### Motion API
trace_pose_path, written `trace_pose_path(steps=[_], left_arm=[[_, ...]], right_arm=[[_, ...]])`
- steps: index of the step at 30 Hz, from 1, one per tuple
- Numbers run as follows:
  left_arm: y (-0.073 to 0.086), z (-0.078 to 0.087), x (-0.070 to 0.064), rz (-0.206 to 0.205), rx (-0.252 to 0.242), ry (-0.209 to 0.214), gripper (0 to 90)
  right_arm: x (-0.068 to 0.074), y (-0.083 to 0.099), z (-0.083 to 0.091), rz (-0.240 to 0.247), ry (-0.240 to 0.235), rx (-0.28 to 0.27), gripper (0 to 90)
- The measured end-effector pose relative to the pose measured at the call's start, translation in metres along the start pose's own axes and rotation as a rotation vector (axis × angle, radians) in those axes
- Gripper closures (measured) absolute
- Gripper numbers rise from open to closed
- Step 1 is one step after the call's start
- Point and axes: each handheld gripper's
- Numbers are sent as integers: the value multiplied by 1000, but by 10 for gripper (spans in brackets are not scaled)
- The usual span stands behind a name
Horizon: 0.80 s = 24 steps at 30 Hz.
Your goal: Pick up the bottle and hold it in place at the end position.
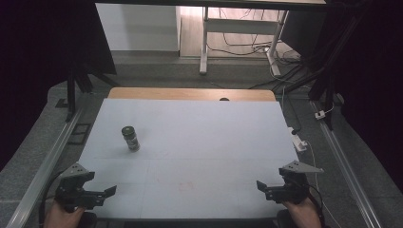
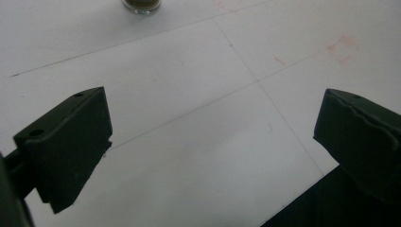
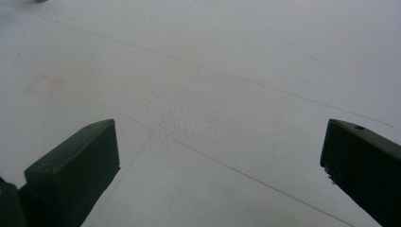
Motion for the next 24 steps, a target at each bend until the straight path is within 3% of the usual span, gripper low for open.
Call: trace_pose_path(steps=[24], left_arm=[[0, -1, 2, 12, 12, 29, 0]], right_arm=[[3, -1, -4, 10, -20, 51, 0]])
Point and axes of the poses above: each handheld gripper's, and its own axes: z roughly backward along the jaws, y roughly out of its underside, x roughly to its left, and after that the axes turned 8 degrees about -z, right-handed
